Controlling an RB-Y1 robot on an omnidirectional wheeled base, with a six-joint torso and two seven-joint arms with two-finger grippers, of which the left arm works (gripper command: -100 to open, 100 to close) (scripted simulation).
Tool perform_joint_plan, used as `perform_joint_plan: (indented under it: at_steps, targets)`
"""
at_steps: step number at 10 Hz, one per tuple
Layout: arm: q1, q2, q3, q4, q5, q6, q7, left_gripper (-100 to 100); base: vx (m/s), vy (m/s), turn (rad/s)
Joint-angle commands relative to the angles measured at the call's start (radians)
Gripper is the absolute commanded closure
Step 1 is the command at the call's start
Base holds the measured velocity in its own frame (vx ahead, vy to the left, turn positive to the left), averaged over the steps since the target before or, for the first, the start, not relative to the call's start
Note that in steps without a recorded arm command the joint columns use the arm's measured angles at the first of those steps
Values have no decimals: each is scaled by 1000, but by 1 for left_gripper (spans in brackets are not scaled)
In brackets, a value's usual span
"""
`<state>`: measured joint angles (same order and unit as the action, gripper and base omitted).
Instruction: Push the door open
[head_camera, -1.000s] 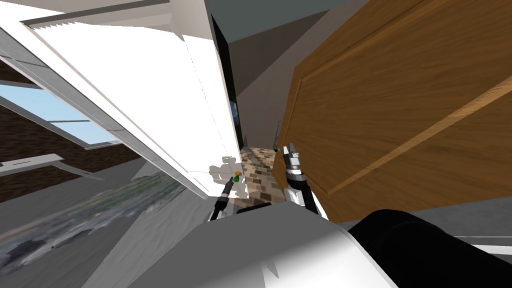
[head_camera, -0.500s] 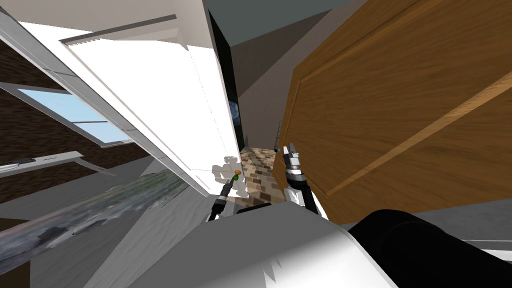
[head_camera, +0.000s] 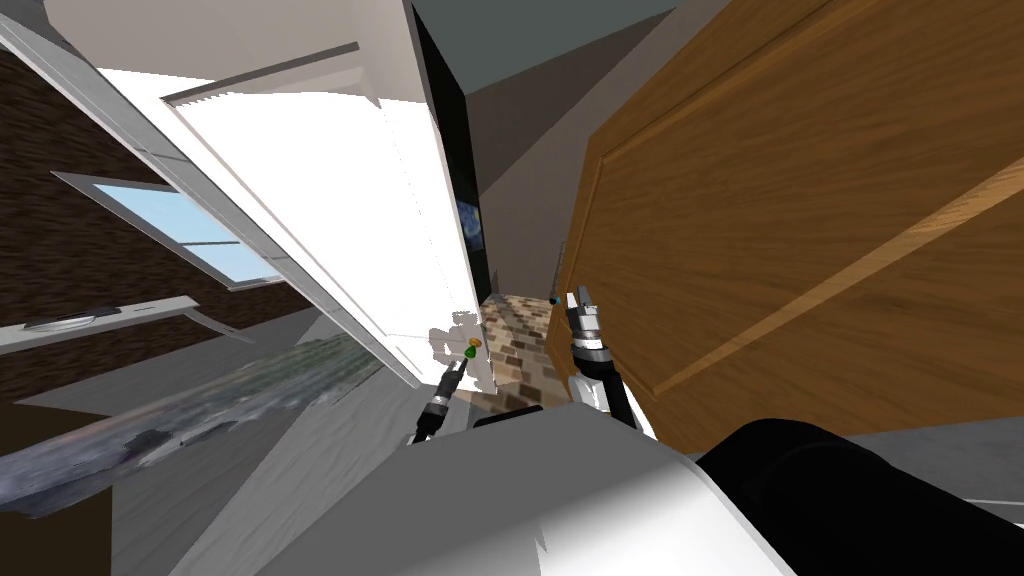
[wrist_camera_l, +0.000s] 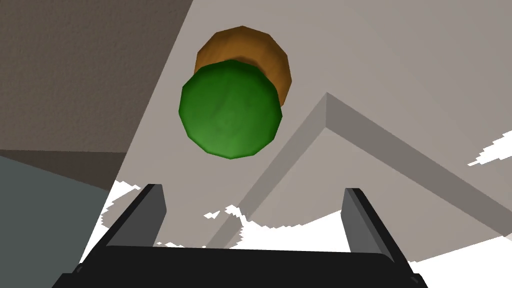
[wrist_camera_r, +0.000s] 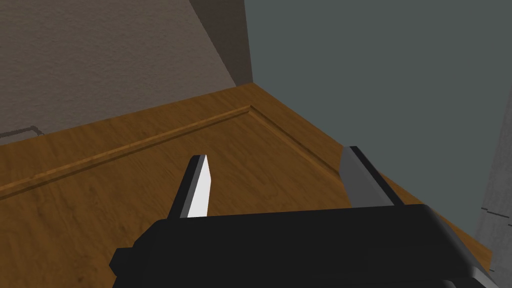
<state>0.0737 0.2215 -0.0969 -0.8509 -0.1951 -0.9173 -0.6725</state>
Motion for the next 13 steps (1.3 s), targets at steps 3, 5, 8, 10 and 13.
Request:
perform_joint_plan:
  at_steps: [3,5,8,10,13]
  targets:
    - [14,20,6,4,-28,-23,-96,-100,-18,-29,38]
    - [21,29,8,3,-41,-30,-136,-100,-27,-45,70]
    - [36,47,12,0,-66,-45,-211,-100,-21,-40,55]
    - [50,63,16,-2,-88,-59,-272,-100,-24,-35,66]
    - [67,83,22,-5,-116,-75,-344,-100,-29,-44,62]
